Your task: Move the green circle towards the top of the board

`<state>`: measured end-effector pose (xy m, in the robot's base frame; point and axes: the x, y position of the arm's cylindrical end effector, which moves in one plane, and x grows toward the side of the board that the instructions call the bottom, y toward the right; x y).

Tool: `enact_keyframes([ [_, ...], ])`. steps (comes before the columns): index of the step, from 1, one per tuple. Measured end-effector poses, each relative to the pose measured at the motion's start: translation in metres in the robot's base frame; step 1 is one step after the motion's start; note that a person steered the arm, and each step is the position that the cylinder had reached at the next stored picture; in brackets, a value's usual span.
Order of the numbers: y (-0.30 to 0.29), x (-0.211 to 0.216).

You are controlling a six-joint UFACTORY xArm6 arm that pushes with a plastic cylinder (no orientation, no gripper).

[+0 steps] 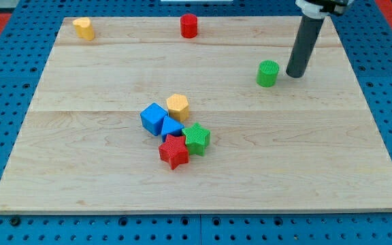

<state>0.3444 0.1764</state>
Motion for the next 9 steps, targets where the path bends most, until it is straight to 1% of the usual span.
enact_keyframes([
  [1, 0.012, 0.046],
  [2, -0.027, 0.054],
  [3, -0.042, 0.024],
  [4, -0.043, 0.001],
  [5, -0.062, 0.002],
  [6, -0.081, -0.008],
  [7, -0.067, -0.050],
  [8, -0.038, -0.078],
  [9, -0.058, -0.069],
])
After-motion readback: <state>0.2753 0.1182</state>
